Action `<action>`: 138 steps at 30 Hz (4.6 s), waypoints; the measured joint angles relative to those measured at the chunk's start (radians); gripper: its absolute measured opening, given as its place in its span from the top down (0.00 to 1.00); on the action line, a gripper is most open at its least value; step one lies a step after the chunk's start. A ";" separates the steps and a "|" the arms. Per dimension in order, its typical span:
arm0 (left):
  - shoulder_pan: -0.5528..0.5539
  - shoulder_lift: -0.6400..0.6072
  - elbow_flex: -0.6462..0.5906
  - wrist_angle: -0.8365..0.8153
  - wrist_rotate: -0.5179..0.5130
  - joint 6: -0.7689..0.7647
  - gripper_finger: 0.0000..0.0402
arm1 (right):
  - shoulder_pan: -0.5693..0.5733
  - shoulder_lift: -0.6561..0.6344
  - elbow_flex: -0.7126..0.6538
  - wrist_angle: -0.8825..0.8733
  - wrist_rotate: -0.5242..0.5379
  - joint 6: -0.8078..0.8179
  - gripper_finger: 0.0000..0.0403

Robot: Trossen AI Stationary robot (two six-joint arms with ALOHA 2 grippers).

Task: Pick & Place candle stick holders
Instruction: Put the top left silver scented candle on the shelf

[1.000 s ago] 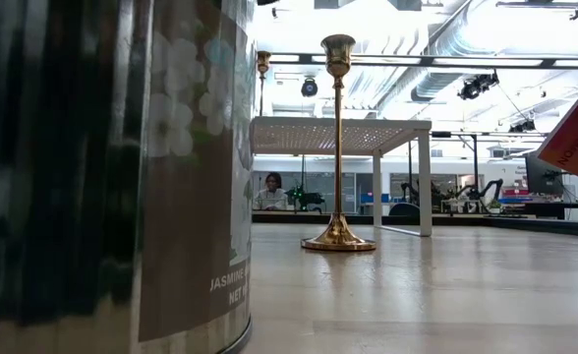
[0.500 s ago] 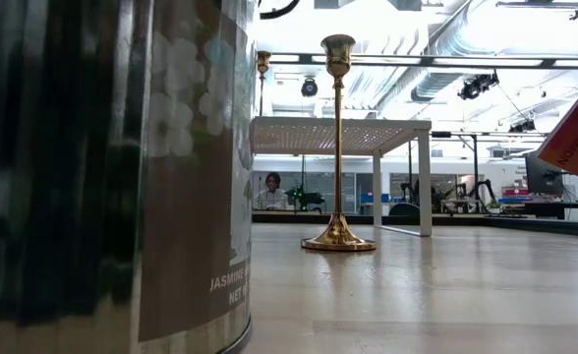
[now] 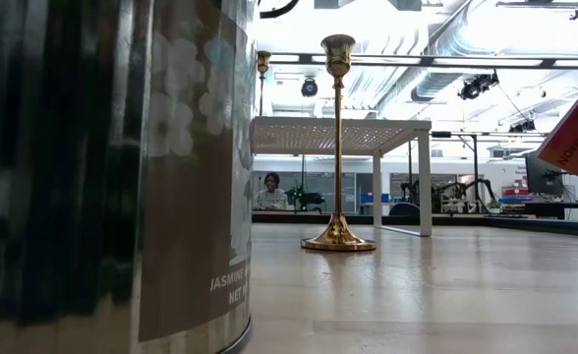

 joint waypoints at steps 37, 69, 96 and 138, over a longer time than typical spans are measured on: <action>-0.001 0.063 0.000 -0.020 -0.076 0.053 0.01 | 0.000 0.000 0.000 0.000 -0.003 0.000 0.43; -0.002 0.064 -0.002 -0.023 -0.110 0.034 0.13 | 0.019 0.000 0.000 0.000 0.000 0.000 0.43; -0.002 0.063 -0.002 -0.005 -0.034 0.034 0.84 | 0.019 0.000 0.000 0.000 -0.003 0.000 0.43; -0.056 0.066 0.166 -0.185 -0.148 0.049 1.00 | 0.019 0.000 0.000 0.000 -0.003 0.000 0.43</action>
